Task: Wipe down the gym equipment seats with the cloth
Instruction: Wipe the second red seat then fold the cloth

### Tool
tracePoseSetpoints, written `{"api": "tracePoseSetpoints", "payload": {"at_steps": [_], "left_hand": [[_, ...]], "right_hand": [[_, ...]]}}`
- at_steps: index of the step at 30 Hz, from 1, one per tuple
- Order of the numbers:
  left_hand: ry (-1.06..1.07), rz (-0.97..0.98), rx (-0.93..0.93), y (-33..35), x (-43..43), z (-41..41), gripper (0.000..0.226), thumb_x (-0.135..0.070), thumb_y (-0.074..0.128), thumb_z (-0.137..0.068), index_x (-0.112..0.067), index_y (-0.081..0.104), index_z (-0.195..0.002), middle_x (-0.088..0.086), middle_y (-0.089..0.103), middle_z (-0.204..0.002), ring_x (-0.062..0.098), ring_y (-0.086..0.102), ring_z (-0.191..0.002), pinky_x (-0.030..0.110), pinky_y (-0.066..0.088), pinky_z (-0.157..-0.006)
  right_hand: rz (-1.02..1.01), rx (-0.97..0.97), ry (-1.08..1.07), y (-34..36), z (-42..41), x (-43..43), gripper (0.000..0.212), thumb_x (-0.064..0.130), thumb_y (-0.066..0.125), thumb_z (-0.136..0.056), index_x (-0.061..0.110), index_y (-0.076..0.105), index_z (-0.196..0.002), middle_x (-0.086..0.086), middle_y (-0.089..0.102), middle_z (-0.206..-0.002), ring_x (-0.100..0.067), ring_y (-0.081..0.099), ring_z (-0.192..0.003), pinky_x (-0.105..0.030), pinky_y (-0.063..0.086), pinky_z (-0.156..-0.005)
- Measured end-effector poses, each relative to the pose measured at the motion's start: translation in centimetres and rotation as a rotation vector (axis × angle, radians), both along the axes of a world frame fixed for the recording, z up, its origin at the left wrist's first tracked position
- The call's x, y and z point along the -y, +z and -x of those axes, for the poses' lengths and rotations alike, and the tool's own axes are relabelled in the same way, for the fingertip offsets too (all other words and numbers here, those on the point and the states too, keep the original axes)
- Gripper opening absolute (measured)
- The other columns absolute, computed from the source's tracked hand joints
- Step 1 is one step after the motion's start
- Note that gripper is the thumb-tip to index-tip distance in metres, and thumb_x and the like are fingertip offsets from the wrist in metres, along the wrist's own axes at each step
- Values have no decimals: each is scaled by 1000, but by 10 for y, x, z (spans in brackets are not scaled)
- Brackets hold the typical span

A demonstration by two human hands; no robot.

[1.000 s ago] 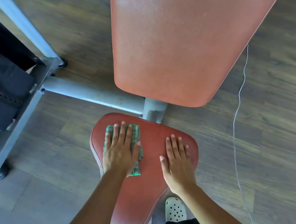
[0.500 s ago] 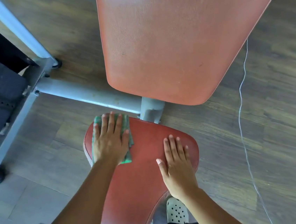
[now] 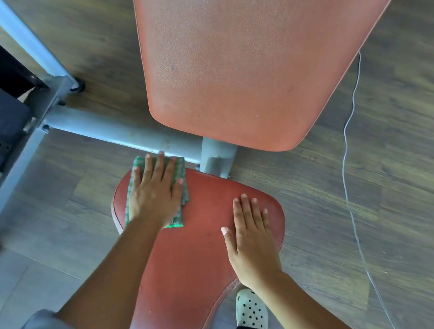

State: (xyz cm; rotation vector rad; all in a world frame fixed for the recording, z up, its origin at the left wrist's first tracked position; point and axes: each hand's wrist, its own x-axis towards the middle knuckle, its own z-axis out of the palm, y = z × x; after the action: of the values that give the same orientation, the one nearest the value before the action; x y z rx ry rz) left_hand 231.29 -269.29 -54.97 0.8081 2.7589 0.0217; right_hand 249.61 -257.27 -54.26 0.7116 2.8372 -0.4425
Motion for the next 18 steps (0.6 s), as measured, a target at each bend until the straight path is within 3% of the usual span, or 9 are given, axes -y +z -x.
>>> {"api": "tracePoseSetpoints", "payload": {"at_steps": [3,7,13,18], "left_hand": [[-172,-54,11,1,-6,-18,67,-47,2,-91,-22,13,-152,1,9,-160,21,0,-148,40,-5,-119],[-354,-142,-24,0,42,-30,56,-40,21,-97,-21,26,-150,0,21,-157,20,16,-145,41,8,-117],[-100,-71,-18,-2,31,10,73,-49,1,-87,-21,18,-152,1,12,-160,22,6,-148,41,4,-119],[-329,-89,-27,-3,18,-13,73,-50,-7,-84,-25,5,-152,-4,2,-160,17,-3,-148,38,-5,-119]], "right_hand": [[49,-45,-6,7,13,-1,71,49,5,-94,8,15,-152,-7,7,-159,-20,0,-147,-35,-3,-117],[87,-53,13,4,26,-1,77,52,-2,-88,12,5,-153,-4,-3,-161,-16,-8,-148,-29,-14,-115],[46,-86,6,-11,24,7,75,51,3,-91,10,14,-153,-7,6,-160,-20,0,-148,-32,-9,-116],[28,-93,13,-13,24,6,79,53,0,-87,12,14,-153,-5,6,-161,-18,0,-149,-30,-9,-117]]}}
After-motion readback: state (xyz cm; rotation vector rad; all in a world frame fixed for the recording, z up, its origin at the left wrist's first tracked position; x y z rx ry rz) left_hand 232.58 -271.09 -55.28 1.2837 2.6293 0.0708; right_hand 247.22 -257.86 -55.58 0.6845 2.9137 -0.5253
